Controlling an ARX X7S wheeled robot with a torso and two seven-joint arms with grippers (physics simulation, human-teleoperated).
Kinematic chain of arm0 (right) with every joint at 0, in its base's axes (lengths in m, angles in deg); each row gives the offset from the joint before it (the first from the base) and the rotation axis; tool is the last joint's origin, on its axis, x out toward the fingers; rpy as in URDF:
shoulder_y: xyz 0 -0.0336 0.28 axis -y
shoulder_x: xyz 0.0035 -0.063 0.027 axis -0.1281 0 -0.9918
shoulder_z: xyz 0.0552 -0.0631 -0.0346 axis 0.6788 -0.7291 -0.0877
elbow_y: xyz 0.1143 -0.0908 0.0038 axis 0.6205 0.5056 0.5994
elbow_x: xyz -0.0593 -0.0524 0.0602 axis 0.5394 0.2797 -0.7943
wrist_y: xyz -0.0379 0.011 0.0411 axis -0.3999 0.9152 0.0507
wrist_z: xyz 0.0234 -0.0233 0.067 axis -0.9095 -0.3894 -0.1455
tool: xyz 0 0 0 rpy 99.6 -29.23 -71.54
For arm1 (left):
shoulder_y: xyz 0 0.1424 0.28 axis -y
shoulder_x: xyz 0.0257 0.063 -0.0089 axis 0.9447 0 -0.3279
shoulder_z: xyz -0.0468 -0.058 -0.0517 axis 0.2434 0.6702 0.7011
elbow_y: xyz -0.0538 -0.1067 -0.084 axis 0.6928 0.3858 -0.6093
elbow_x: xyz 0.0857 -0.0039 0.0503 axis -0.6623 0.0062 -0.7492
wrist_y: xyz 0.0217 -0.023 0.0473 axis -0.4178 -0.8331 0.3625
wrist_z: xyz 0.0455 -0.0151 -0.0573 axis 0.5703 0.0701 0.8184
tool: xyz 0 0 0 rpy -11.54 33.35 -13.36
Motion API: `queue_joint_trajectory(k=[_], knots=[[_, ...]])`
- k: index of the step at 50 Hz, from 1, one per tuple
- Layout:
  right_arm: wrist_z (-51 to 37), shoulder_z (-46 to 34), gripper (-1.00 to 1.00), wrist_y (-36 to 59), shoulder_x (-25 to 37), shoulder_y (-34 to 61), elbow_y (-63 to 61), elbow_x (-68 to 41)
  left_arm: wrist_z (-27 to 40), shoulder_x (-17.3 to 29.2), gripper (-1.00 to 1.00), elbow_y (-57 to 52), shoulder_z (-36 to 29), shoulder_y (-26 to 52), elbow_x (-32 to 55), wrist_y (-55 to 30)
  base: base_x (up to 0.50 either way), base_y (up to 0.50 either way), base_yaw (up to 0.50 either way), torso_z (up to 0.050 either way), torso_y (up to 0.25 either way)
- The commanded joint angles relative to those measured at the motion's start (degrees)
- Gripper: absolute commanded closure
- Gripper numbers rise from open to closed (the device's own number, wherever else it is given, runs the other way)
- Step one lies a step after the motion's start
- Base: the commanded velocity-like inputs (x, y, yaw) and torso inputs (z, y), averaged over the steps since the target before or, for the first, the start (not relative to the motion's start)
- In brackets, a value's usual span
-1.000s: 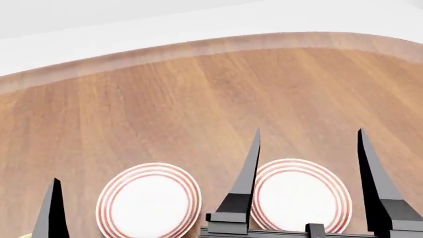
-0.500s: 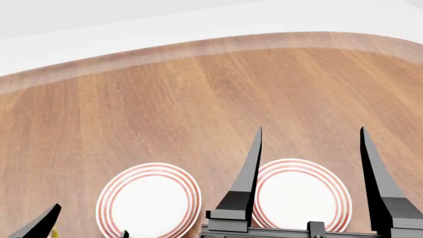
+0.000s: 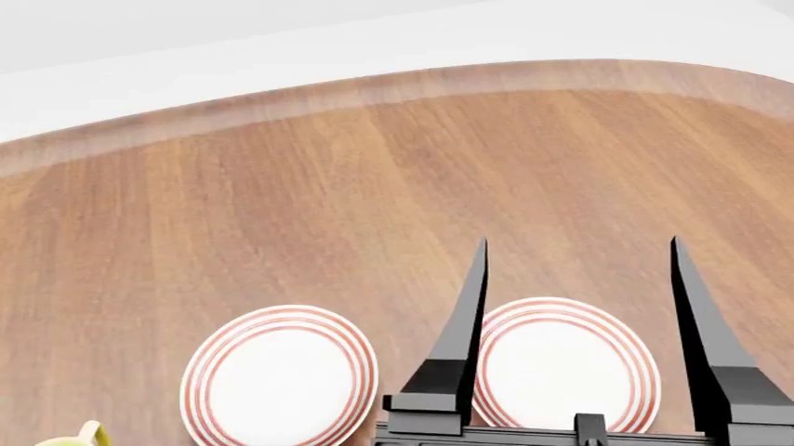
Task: Put the white mug on the left plate.
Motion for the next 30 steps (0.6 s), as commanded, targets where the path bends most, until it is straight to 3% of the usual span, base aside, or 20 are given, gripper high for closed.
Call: queue_joint_trajectory(k=[1, 2, 21, 30], knots=[[0.0, -0.2, -1.00, 0.5, 0.2, 0.1, 0.1, -0.2, -2.0, 0.1, -1.00, 4.9, -3.9, -1.9, -3.5, 3.4, 0.00, 0.00, 0.00, 0.000, 0.000], [0.0, -0.2, -1.00, 0.8, 0.2, 0.2, 0.0, -0.1, -2.3, -0.4, -1.00, 8.2, -4.3, -1.8, -4.1, 6.2, 0.00, 0.00, 0.00, 0.000, 0.000], [-0.3, -0.7, -1.00, 0.7, 0.5, 0.2, 0.4, -0.4, -2.5, -0.3, -1.00, 9.3, -9.1, -4.3, -8.8, 7.1, 0.00, 0.00, 0.00, 0.000, 0.000], [-0.3, -0.8, -1.00, 0.9, 0.6, 0.3, 0.5, -0.6, -1.1, -1.6, -1.00, 11.8, -10.7, -3.5, -13.0, 4.3, 0.00, 0.00, 0.00, 0.000, 0.000]])
